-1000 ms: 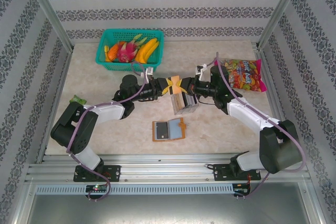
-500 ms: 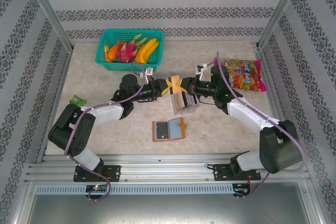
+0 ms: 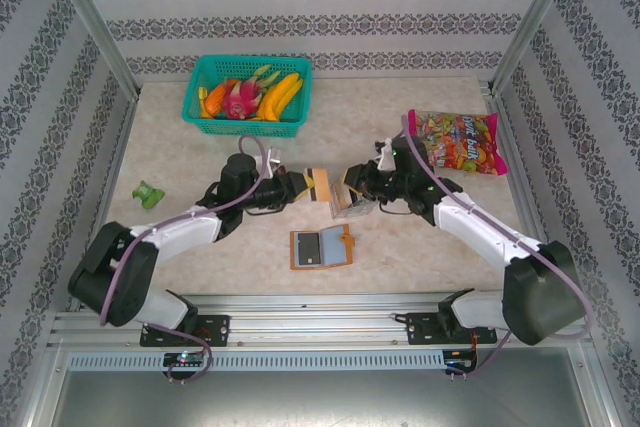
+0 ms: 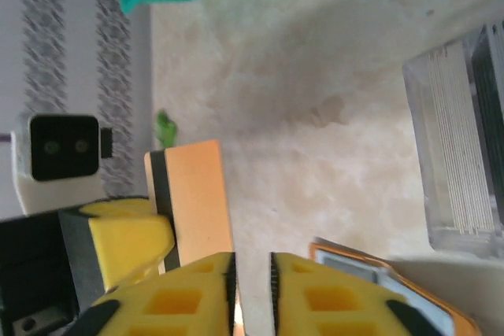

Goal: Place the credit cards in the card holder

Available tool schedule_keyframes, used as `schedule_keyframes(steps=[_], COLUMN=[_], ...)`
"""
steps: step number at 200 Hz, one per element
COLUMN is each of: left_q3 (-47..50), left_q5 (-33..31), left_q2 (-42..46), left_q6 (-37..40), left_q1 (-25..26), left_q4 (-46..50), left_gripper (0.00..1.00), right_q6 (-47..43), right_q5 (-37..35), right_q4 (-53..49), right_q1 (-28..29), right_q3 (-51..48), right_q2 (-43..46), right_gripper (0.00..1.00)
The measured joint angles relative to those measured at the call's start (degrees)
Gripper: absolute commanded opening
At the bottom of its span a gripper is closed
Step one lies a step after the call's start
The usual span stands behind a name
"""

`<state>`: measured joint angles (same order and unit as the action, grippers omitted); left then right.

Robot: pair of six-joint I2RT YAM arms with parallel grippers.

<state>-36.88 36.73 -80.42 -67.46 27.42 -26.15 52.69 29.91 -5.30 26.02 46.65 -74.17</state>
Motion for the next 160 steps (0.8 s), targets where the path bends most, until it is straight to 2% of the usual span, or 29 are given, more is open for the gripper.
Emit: schedule_keyframes(steps=[7,38,68,100,128,160], left_q3=[1.0,5.7,8.5,8.7,8.7,8.7], left_q5=[-1.2,-4.7,-6.8,-7.5,-9.0,-9.6], left_q2=[1.7,7.8,9.2,7.3,5.8,3.1], left_q6=[1.3,5.2,7.5,9.4,10.2,10.3], left_q1=[0.0,0.8,3.5,7.0,10.5,11.2], left_q4=[3.3,13.2,16.9,17.2,17.1,15.9], left_gripper=[0.00,0.00,0.00,0.00,0.00,0.00], right_q6=[-0.9,-2.8,-3.2,-3.2,-3.7,-5.0], right_q5=[-2.3,-9.6,-12.5,-13.7,-16.9,-19.1], right_q4=[-1.9,-5.7,-6.5,-6.8,-9.1,-11.2], right_q1=[2.3,11.7,18.4,19.2,19.2,18.8], right_q3=[0.0,-1.0,-1.3,-1.7,-1.8,-3.0], right_q2=[0.7,0.4,-6.0,-11.8,-12.0,-12.0], right_gripper=[0.08,0.07,0.07,0.09,0.11,0.12])
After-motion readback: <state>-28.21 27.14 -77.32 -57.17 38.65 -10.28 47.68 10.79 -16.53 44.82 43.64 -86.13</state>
